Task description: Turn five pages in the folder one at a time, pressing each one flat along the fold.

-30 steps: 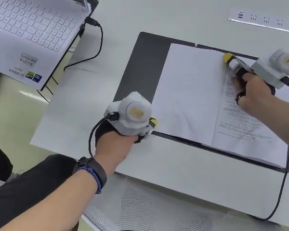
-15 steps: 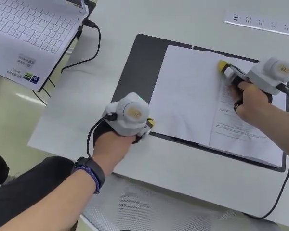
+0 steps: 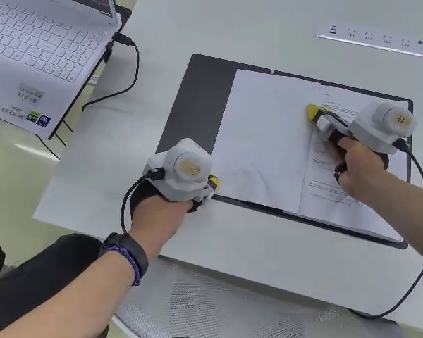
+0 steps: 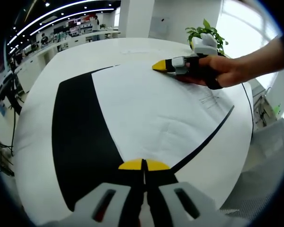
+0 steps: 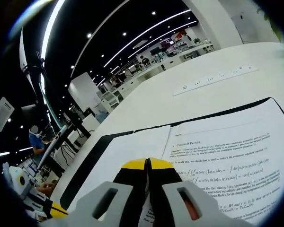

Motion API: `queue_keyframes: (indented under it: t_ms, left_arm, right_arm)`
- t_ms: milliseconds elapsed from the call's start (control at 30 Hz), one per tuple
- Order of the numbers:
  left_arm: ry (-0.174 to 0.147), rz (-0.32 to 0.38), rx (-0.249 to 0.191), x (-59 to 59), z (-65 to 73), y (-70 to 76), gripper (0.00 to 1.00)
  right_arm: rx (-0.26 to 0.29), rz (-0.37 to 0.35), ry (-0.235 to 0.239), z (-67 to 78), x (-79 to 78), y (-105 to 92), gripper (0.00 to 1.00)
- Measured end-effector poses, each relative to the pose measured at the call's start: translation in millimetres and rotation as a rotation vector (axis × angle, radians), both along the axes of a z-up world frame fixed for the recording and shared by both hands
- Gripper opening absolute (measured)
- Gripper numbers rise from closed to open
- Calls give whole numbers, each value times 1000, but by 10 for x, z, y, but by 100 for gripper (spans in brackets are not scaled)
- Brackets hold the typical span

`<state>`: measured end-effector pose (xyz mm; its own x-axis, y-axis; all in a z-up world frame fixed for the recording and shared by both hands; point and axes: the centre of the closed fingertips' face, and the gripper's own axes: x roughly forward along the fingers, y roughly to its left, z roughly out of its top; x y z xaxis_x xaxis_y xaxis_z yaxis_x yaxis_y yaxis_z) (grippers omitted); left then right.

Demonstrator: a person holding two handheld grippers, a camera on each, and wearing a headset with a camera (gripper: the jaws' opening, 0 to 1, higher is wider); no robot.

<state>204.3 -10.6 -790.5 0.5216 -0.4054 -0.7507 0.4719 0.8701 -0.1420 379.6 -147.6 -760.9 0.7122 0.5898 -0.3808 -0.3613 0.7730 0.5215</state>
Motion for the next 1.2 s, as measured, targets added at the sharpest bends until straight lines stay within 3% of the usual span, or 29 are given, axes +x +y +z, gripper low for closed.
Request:
queue_keyframes:
  t_ms: [500, 1200]
  left_arm:
    - [-7, -11, 8, 0, -10, -4, 0]
    - [-16, -31, 15, -5, -13, -4, 0]
  right_arm:
    - [18, -8, 3, -71, -283, -176, 0]
    - [22, -16, 20, -50, -679, -125, 0]
